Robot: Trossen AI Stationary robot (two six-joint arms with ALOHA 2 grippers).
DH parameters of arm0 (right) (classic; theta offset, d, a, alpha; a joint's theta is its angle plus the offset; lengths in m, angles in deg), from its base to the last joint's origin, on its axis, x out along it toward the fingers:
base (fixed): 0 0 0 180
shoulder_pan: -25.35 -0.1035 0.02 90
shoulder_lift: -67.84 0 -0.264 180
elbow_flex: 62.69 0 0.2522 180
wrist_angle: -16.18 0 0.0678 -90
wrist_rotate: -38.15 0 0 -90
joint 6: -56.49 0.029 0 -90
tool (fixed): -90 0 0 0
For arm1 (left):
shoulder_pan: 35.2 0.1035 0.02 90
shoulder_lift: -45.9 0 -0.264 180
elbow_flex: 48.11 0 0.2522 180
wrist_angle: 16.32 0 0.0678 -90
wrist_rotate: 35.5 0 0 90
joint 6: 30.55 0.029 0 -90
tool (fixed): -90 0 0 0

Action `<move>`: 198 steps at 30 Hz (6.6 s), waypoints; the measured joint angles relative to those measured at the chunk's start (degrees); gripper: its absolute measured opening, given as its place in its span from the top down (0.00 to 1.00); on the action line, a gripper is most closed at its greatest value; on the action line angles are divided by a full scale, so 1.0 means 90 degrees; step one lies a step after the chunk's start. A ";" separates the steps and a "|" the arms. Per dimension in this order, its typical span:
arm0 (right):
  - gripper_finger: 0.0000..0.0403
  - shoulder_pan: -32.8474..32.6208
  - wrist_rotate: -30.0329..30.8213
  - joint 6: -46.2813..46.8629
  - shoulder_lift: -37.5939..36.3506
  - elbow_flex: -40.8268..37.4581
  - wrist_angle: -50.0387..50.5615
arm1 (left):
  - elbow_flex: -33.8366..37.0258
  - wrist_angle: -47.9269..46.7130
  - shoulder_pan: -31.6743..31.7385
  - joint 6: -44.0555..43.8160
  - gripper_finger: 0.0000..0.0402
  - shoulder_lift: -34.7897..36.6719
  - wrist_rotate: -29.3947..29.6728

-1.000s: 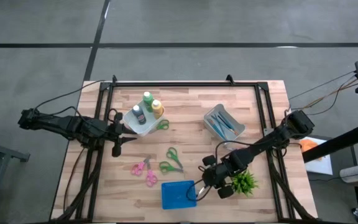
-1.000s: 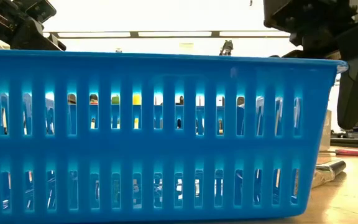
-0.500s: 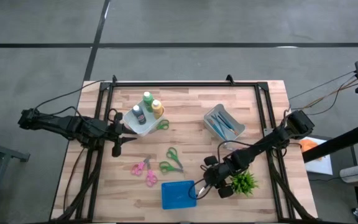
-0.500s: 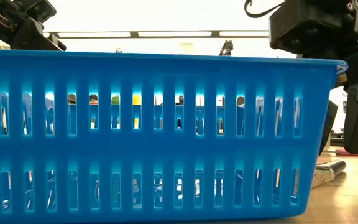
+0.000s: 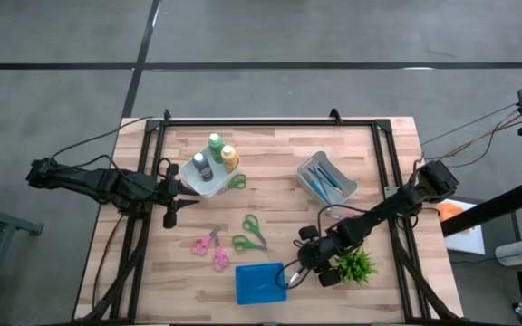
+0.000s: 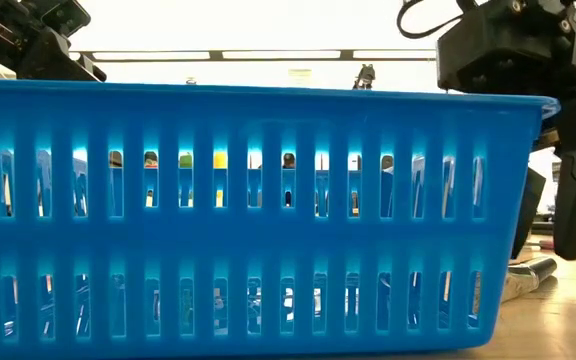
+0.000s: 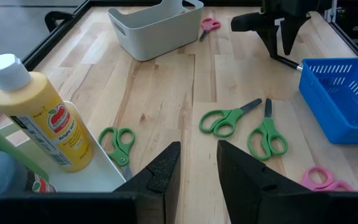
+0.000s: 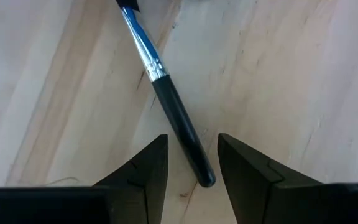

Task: Pick & Place Paint Supplies
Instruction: Put the black paintbrush into the gray bin

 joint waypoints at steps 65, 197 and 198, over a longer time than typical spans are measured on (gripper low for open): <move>0.86 0.0002 0.0345 0.0301 0.0000 -0.0349 -0.0440 | 0.0000 0.0000 0.0002 0.0001 0.73 0.0000 0.0000; 0.62 -0.0321 0.1370 0.1438 0.1258 0.0390 -0.1958 | 0.0000 -0.0051 0.0002 0.0002 0.73 0.0000 0.0000; 0.64 -0.0321 0.1369 0.1440 0.1258 0.0390 -0.1948 | -0.0001 -0.0049 0.0002 0.0001 0.73 0.0000 -0.0001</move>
